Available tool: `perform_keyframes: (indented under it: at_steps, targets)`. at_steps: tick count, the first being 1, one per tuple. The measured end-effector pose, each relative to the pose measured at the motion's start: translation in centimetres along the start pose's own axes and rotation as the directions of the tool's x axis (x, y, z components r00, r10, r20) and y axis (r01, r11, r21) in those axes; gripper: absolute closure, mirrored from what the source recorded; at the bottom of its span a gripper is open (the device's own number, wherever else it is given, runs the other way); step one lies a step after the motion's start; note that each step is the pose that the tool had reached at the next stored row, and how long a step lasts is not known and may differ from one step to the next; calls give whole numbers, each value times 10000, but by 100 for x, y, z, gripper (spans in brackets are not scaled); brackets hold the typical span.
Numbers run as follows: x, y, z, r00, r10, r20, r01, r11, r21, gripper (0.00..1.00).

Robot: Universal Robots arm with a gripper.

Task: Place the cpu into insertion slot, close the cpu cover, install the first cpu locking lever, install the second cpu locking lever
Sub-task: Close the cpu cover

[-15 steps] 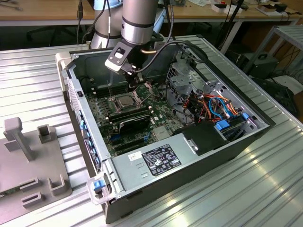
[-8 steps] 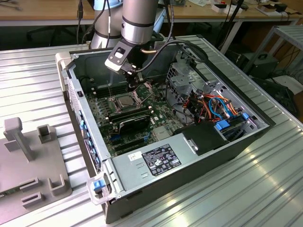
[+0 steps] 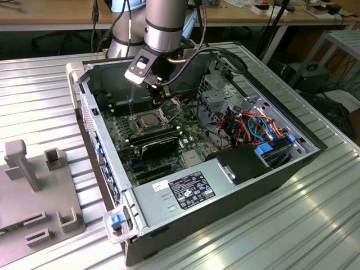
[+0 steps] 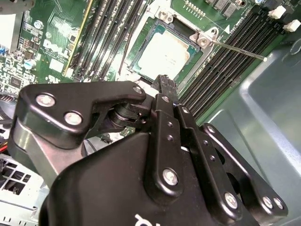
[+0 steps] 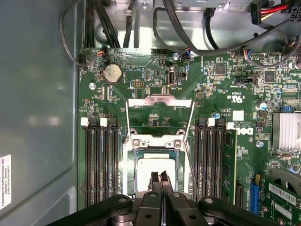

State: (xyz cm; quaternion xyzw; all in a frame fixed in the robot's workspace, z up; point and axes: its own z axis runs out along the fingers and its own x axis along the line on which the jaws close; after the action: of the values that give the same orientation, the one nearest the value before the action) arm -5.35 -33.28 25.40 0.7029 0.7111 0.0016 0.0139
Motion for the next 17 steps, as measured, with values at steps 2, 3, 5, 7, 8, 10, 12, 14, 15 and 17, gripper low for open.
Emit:
perform_keyframes:
  at_steps: [2,3,5,7,8,10,12,14,15,17]
  targets:
    - [-1,74,6,10000,2,-2,-2,10000,-3,89]
    - [-1,99,9,10000,0,-3,0,10000,-2,89]
    - [-2,181,18,10000,2,-3,-2,10000,-2,89]
    - [0,270,28,10000,2,-2,-2,10000,-2,89]
    - [0,299,32,10000,2,-3,-2,10000,-2,89]
    - [0,359,41,10000,1,-2,-1,10000,-2,89]
    - [-1,436,44,10000,0,-2,0,10000,-2,89]
    - [0,493,39,10000,1,-1,-1,10000,1,89]
    - [0,506,26,10000,1,-1,-1,10000,3,89]
    - [1,529,-23,10000,1,-1,-1,10000,3,89]
